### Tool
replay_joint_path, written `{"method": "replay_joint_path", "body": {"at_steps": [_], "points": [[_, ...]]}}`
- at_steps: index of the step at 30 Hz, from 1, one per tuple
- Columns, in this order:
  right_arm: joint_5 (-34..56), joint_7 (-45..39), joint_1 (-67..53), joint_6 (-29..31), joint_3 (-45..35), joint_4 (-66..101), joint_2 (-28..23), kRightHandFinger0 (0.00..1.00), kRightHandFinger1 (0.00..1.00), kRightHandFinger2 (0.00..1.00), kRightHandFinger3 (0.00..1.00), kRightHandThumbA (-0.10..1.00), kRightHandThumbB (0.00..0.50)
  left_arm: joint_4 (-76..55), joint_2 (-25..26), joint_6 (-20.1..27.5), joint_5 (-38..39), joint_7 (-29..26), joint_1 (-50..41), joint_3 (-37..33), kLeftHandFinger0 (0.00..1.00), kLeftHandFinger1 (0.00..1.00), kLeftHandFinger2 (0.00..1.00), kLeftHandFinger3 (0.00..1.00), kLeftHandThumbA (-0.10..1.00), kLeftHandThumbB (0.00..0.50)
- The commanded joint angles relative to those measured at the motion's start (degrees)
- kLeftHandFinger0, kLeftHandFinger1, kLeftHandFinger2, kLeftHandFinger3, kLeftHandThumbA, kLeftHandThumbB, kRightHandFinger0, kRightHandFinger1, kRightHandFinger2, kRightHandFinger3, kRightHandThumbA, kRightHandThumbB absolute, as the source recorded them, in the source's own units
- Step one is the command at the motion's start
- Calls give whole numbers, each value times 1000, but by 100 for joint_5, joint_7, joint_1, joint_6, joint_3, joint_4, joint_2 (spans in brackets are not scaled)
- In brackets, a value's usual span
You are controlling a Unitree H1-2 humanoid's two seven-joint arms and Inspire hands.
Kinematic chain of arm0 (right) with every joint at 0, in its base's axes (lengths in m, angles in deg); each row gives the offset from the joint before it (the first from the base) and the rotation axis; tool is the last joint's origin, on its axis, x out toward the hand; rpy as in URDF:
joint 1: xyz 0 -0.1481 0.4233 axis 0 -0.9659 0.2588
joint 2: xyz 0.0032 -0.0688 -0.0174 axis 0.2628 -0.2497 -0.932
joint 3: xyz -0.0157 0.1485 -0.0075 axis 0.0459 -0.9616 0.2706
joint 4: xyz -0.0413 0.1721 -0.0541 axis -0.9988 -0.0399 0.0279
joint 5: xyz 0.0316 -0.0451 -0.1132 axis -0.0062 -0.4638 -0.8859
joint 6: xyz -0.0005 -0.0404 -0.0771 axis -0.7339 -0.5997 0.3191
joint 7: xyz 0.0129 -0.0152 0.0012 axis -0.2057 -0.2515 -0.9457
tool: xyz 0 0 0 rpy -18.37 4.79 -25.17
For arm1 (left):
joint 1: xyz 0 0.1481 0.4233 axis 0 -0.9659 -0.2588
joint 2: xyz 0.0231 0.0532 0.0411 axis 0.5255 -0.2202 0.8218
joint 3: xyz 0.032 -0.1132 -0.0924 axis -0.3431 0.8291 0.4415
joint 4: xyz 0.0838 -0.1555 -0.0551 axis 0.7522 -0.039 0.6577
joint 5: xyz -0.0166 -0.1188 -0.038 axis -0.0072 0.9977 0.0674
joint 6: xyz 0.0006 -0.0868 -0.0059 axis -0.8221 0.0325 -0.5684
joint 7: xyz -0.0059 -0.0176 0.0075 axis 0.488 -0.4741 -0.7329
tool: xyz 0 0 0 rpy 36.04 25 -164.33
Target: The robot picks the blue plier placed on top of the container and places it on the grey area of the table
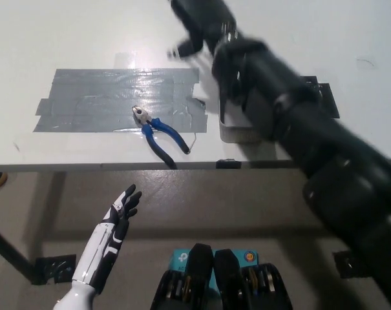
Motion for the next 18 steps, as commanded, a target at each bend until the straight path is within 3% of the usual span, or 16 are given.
{"method": "replay_joint_path", "body": {"at_steps": [1,4,8,12,18], "points": [[704,187,751,834,-907,1952,-708,1000,1000,1000,1000,1000,341,-32,-56,131,28,-57,199,74,1000,1000,1000,1000,1000,0],[982,-190,424,891,-1320,3181,-1073,1000,1000,1000,1000,1000,326,48,-126,191,25,-171,345,159,1000,1000,1000,1000,1000,0],[1664,-909,-712,251,-1978,5722,-1661,1000,1000,1000,1000,1000,321,82,-135,164,-1,-288,533,291,1000,1000,1000,1000,1000,0],[2415,-1405,-2210,-513,-2640,8008,-2289,1000,1000,1000,1000,1000,348,146,-93,49,52,-312,819,399,1000,1000,1000,1000,1000,0],[3061,-1301,-3980,-476,-3395,9760,-3001,1000,1000,1000,1000,1000,320,288,-86,-48,137,-256,1109,406,1000,1000,1000,1000,1000,0]]}}
